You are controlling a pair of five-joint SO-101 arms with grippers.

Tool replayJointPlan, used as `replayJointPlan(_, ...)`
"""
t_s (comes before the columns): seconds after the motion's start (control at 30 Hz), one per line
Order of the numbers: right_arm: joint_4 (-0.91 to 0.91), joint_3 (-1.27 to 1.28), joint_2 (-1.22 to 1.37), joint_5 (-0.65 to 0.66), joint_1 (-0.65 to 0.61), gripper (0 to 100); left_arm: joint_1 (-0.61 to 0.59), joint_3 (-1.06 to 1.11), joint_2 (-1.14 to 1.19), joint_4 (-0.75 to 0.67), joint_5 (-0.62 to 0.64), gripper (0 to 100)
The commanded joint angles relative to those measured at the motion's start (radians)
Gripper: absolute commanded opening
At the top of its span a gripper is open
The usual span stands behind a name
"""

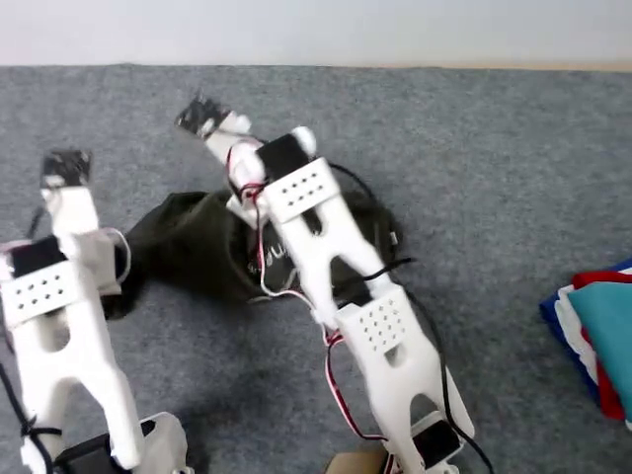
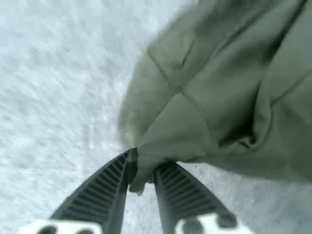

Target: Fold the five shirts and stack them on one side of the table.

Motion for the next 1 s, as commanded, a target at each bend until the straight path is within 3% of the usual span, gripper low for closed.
replayJointPlan(0.0,0.035,-0.049,-0.174,0.043,0.058,1.1,0.041,-0.219,-0.035,0.107,0.018,0)
replayJointPlan(0.37,0.035,-0.048,-0.506,0.143,0.262,1.1,0.302,-0.684,-0.035,0.358,0.018,0)
replayJointPlan(0.7,0.036,-0.046,-0.699,0.204,0.518,1.1,0.313,-1.007,-0.035,0.404,0.018,0)
replayJointPlan(0.97,0.036,-0.046,-0.763,0.219,0.639,1.1,0.315,-1.07,-0.037,0.453,0.018,0)
